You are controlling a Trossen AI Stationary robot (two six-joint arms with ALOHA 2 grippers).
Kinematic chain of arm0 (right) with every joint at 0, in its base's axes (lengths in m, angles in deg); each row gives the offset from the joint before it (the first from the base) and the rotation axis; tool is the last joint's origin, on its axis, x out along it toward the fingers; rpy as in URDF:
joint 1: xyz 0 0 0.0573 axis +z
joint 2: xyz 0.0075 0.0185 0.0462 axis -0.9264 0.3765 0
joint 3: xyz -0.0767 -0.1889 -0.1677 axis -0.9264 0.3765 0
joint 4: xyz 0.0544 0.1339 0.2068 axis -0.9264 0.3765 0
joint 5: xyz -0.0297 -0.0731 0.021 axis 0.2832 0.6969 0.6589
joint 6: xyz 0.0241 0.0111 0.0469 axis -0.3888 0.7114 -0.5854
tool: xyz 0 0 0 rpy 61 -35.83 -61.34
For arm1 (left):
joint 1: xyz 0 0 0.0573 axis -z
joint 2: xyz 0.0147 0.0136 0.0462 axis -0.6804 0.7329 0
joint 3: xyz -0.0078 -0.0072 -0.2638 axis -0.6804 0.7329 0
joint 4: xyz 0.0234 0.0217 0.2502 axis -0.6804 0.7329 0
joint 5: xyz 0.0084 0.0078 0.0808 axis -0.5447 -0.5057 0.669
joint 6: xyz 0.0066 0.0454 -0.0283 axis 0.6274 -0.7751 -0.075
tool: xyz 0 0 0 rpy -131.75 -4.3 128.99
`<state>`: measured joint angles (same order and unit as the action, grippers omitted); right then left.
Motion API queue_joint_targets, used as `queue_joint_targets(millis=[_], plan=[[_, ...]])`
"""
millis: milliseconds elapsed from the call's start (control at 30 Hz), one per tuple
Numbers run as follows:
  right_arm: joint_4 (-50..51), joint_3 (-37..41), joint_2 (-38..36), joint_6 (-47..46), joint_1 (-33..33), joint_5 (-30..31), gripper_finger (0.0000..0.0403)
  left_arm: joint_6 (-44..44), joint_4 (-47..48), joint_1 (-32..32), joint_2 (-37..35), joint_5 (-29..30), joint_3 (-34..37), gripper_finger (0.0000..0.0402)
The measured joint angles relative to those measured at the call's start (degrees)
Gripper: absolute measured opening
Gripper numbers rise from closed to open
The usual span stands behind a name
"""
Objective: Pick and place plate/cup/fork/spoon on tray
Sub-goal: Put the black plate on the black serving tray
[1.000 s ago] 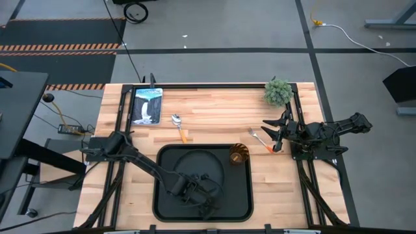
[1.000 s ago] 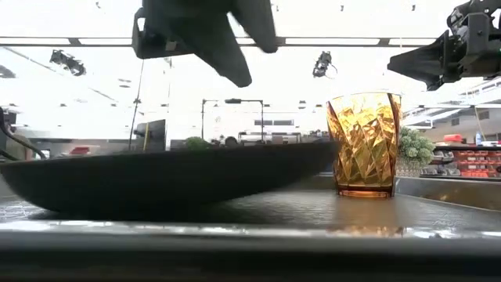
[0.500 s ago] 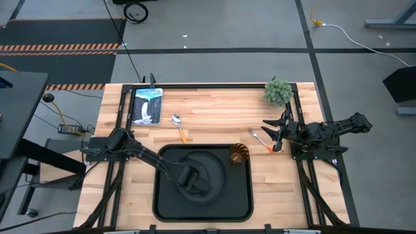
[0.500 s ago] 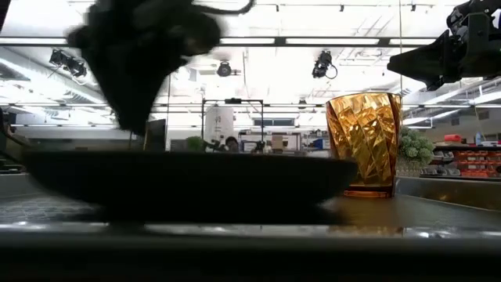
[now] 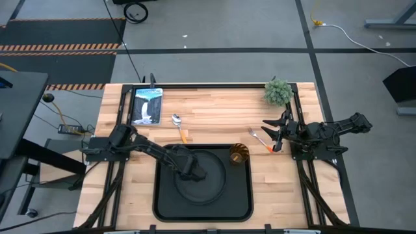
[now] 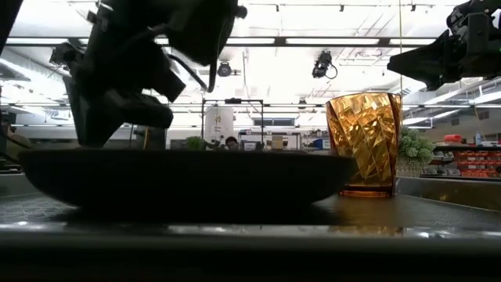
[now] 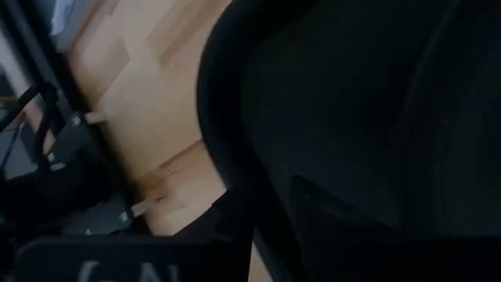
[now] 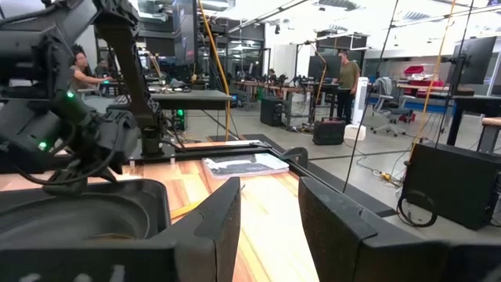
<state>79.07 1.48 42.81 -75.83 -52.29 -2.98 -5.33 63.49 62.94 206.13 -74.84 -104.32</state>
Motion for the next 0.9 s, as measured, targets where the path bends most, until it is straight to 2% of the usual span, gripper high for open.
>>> queue_joint_targets(millis=[133, 300, 533, 900], plan=[[-0.1, 0.0, 0.0, 0.0, 0.0, 0.0, 0.0137, -6.9, -7.2, -0.9, 0.0, -0.5, 0.5, 0.0076], [-0.2, 0.0, 0.0, 0.0, 0.0, 0.0, 0.0137, -12.9, -17.1, -2.0, 0.0, -4.6, 0.5, 0.0060], [-0.3, 0.0, 0.0, 0.0, 0.0, 0.0, 0.0137, -13.2, -23.2, -2.3, 0.0, -5.1, 0.5, 0.0045], [-0.3, 0.0, 0.0, 0.0, 0.0, 0.0, 0.0137, -13.9, -35.0, -2.4, -0.1, -13.7, 0.3, 0.0043]])
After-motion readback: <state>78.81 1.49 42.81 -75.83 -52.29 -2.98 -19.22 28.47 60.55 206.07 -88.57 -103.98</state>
